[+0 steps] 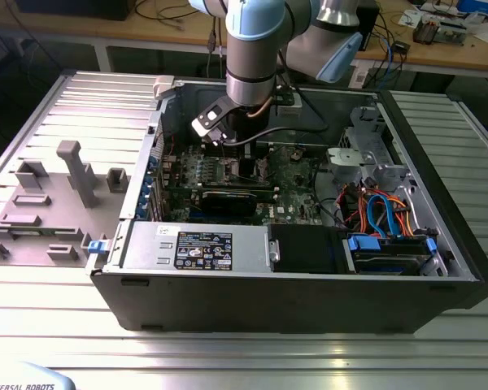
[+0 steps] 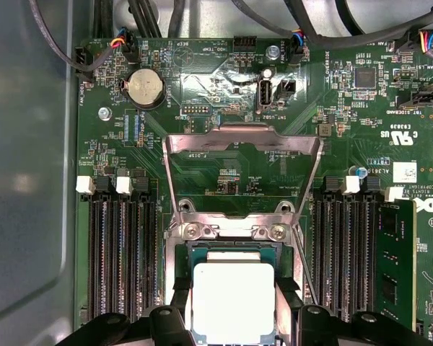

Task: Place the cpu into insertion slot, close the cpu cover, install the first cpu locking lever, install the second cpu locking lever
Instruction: 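Place the cpu into insertion slot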

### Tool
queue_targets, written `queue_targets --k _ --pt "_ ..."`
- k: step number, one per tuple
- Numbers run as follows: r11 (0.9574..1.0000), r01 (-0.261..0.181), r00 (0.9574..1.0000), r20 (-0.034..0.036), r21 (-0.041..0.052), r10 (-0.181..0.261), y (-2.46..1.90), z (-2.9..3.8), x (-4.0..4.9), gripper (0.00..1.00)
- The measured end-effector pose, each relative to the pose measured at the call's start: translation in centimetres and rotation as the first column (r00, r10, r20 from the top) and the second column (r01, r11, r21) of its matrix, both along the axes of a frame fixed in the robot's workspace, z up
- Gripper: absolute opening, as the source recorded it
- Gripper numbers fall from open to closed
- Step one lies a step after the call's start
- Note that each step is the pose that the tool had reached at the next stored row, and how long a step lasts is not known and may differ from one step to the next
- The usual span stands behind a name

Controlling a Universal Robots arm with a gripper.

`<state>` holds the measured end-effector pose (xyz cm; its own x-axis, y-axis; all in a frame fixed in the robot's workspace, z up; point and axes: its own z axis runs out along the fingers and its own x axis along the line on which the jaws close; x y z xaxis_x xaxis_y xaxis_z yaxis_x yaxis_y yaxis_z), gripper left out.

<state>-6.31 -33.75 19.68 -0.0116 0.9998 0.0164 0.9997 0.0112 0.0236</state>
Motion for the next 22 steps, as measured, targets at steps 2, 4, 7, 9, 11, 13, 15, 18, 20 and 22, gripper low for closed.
queue_targets --k 2,4,7,9,11,13,15,18,20,22 --pt "1.0 0.0 1.0 0.0 -0.0001 0.0 0.0 0.0 0.0 0.54" --pt "1.0 0.0 1.0 0.0 -0.0001 0.0 0.0 -0.01 0.0 0.54" --pt "1.0 0.0 1.0 -0.0001 -0.0001 0.0 0.0 -0.01 0.0 0.54" --pt "1.0 0.0 1.0 -0.0001 -0.0001 0.0 0.0 -0.01 0.0 0.54" --pt "1.0 0.0 1.0 -0.0001 -0.0002 0.0 0.0 -0.01 0.0 0.54" --pt "1.0 0.0 1.0 0.0 -0.0001 0.0 0.0 -0.02 0.0 0.54" --pt "1.0 0.0 1.0 -0.0001 -0.0003 0.0 -0.01 -0.02 0.0 0.54" --pt "1.0 0.0 1.0 -0.0001 -0.0002 0.0 -0.01 -0.02 -0.01 0.54" --pt "1.0 0.0 1.0 -0.0001 -0.0002 0.0 -0.01 -0.03 -0.01 0.54" --pt "1.0 0.0 1.0 -0.0001 -0.0002 0.0 -0.01 -0.03 -0.01 0.54"
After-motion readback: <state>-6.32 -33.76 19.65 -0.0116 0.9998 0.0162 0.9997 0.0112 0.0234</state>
